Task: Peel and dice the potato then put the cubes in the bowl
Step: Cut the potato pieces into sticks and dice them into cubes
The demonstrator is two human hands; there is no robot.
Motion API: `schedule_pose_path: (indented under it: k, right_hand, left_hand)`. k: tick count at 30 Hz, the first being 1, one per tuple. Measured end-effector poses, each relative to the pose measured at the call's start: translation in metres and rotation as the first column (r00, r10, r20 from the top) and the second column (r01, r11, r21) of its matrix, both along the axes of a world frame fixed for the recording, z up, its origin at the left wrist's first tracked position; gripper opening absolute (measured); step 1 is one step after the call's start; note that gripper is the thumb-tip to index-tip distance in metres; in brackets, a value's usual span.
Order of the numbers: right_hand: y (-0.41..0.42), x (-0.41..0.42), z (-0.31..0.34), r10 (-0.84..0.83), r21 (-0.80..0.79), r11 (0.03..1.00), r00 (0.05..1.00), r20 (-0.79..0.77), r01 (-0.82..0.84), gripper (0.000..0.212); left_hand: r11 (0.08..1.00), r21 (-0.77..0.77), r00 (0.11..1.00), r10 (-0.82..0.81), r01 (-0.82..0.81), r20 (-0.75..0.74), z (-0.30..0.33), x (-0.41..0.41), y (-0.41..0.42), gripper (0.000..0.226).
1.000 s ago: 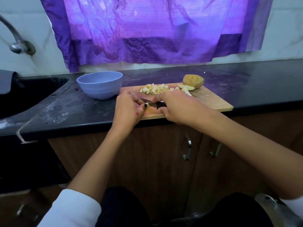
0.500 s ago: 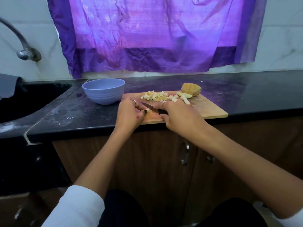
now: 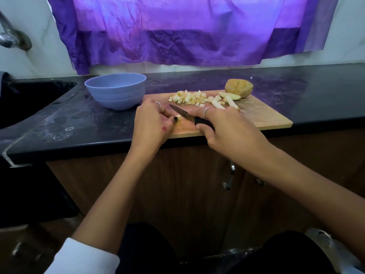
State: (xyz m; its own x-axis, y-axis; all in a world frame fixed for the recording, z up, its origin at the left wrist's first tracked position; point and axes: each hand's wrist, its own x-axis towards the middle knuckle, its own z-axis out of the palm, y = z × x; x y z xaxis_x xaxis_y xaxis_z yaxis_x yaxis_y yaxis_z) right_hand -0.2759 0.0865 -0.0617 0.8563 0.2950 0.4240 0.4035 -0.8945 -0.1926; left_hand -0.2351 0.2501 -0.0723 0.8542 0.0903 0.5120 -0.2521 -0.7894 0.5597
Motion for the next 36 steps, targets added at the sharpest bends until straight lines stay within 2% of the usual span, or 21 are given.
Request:
schedule_pose_path:
  k: [8, 20, 23, 27, 30, 32, 34, 36]
  right_hand:
    - [0.009, 0.002, -0.001, -0.018, -0.028, 0.999, 1.000, 0.005, 0.018, 0.031]
    - [0.022, 0.007, 0.003, -0.055, -0.108, 0.992, 0.998, 0.026, 0.058, 0.035]
    - [0.024, 0.008, 0.003, -0.043, -0.171, 0.984, 0.997, 0.061, 0.053, 0.038]
    - [0.032, 0.007, 0.006, 0.000, -0.284, 0.958, 0.996, 0.087, 0.025, 0.042]
    - [0.023, 0.001, 0.005, -0.012, -0.323, 0.945, 0.995, 0.101, 0.044, 0.051]
    - [0.010, -0.004, 0.005, -0.037, -0.259, 0.964, 0.997, 0.073, 0.054, 0.053]
    - [-0.007, -0.007, 0.007, -0.055, -0.115, 0.992, 0.998, 0.021, 0.057, 0.045]
    - [-0.025, -0.005, 0.012, -0.112, -0.039, 0.993, 0.993, -0.029, 0.111, 0.043]
  left_hand:
    - [1.000, -0.011, 1.000, 0.008, -0.008, 0.002, -0.001, 0.001, -0.001, 0.006]
    - [1.000, -0.001, 1.000, 0.013, -0.012, 0.027, -0.007, 0.007, 0.002, 0.004]
    - [1.000, -0.028, 1.000, 0.009, -0.008, 0.024, -0.006, 0.007, 0.002, 0.008]
    - [0.999, -0.049, 1.000, -0.008, 0.008, 0.001, -0.004, 0.003, 0.000, 0.024]
    - [1.000, 0.012, 1.000, 0.001, -0.001, -0.014, -0.004, 0.004, 0.001, 0.017]
    - [0.995, 0.100, 0.999, 0.034, -0.031, -0.028, -0.002, 0.004, 0.001, 0.018]
    - [0.977, 0.200, 0.995, 0.087, -0.075, -0.052, 0.001, 0.003, -0.003, 0.015]
    - [0.969, 0.233, 0.992, 0.104, -0.084, -0.075, 0.005, 0.003, -0.008, 0.017]
